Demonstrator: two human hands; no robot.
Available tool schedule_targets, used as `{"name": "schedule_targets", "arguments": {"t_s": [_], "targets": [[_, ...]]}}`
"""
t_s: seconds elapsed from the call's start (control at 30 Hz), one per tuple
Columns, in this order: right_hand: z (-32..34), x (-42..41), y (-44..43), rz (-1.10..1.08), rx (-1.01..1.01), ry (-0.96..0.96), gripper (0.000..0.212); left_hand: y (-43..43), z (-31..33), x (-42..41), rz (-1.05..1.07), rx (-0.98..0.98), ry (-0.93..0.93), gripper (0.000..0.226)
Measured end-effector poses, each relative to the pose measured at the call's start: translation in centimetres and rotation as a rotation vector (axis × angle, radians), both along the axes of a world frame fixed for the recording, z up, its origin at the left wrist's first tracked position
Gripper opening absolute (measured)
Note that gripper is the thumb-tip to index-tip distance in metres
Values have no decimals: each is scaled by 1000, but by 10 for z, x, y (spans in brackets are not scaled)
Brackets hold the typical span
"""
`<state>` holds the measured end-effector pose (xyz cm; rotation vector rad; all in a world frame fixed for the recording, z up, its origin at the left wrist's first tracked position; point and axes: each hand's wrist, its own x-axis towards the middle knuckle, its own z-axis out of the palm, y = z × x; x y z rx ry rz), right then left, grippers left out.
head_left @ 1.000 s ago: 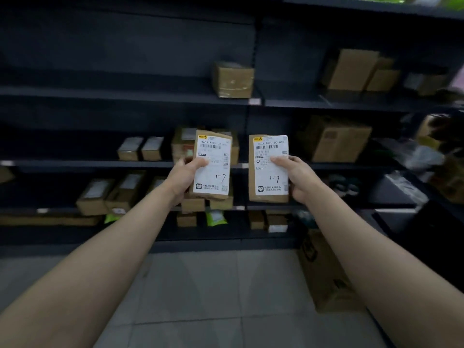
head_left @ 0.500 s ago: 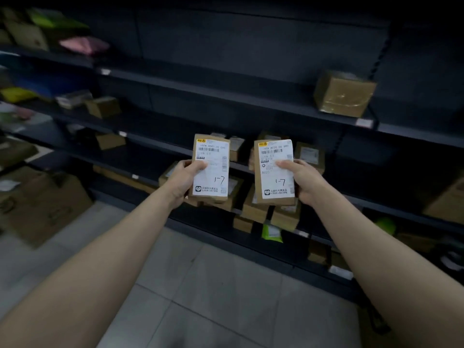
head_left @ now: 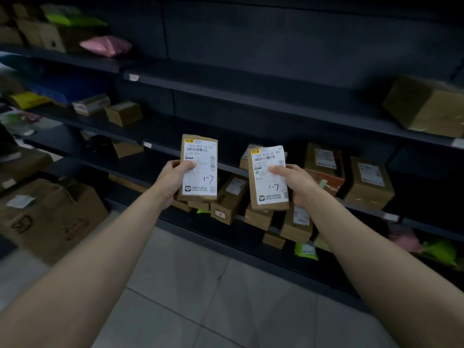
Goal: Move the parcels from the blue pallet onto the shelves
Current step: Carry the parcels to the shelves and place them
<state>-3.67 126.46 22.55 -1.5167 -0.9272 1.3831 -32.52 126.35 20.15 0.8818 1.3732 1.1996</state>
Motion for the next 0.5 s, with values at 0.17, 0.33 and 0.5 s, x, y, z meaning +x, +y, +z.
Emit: {"name": "schedule_targets", "arguments": {"t_s": [0.17,0.33,0.5], "targets": [[-13,-28,36,-25,-29,-21,46,40,-8,-34,17,-24,13,44],[-22,-42,82,-26,-43,-17,48,80,-21,-52,5,-45,13,45],[-43,-64,134,33,-91,9,39,128,-28,-65,-9,-69,61,45]]}}
